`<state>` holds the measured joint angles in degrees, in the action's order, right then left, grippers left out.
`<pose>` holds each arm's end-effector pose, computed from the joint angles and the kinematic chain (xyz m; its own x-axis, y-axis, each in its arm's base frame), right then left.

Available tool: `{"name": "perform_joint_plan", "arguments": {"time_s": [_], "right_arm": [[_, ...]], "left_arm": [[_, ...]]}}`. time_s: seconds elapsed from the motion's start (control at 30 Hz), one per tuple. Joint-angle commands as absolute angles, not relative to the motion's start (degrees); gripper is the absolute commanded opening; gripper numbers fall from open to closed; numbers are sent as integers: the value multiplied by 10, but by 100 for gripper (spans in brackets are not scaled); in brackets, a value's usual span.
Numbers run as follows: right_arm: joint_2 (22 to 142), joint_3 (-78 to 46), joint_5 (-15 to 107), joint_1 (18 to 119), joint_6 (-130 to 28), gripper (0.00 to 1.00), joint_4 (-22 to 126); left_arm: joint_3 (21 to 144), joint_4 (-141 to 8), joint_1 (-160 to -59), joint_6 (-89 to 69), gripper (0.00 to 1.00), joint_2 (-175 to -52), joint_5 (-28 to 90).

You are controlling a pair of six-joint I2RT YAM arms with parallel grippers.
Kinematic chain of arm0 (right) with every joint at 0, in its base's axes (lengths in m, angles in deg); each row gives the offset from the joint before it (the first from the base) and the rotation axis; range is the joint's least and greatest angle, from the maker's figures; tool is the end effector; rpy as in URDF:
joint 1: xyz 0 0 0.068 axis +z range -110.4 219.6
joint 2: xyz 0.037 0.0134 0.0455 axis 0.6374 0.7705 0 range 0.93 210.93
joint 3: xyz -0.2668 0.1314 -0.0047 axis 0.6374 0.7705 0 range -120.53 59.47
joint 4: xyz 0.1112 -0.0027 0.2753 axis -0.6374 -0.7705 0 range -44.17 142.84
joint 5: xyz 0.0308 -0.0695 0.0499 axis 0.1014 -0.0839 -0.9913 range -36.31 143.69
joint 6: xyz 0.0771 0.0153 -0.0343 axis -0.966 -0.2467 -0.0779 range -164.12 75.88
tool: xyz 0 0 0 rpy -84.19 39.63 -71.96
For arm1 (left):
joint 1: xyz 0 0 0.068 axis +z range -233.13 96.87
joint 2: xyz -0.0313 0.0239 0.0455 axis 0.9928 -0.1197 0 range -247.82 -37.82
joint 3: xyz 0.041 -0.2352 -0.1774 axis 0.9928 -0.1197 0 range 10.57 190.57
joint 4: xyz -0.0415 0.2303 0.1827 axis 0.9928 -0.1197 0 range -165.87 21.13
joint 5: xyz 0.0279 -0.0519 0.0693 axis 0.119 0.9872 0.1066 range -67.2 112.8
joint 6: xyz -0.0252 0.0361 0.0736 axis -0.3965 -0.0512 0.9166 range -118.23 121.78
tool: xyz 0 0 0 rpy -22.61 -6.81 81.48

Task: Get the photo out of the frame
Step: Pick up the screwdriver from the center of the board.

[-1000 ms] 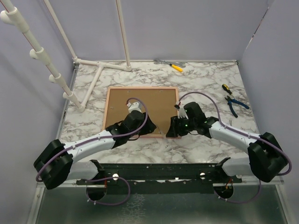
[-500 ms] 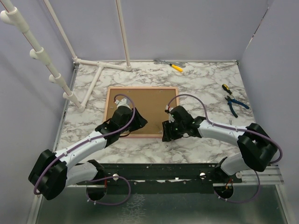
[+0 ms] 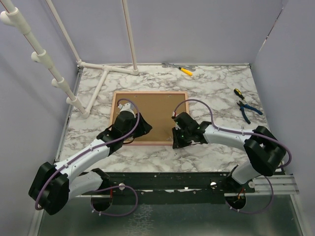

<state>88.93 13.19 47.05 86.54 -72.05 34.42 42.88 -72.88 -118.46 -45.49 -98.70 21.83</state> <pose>0.2222 0.2507 0.1301 -0.8815 -0.2618 -0.3930 -0.3986 0.8589 0.3217 0.2309 -0.1621 0.2034 -0.7142 -0.3939 -0.5786 0.0619 0.7878 -0.6128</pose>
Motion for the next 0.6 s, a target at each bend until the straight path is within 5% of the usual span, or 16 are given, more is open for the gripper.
{"name": "perform_joint_plan", "arguments": {"time_s": [0.0,0.1,0.23,0.43,0.57], "right_arm": [[882,107,486,869,-725,11,319],[872,97,477,869,-721,1,306],[855,77,465,868,-716,1,279],[812,57,420,833,-696,1,232],[775,58,333,768,-673,1,204]], "left_arm": [[430,-742,-1180,-408,50,-971,251],[429,-729,-1181,-390,55,-954,257],[409,-673,-1181,-365,66,-933,257],[336,-497,-1189,-322,98,-906,239],[289,-338,-1226,-269,99,-898,163]]}}
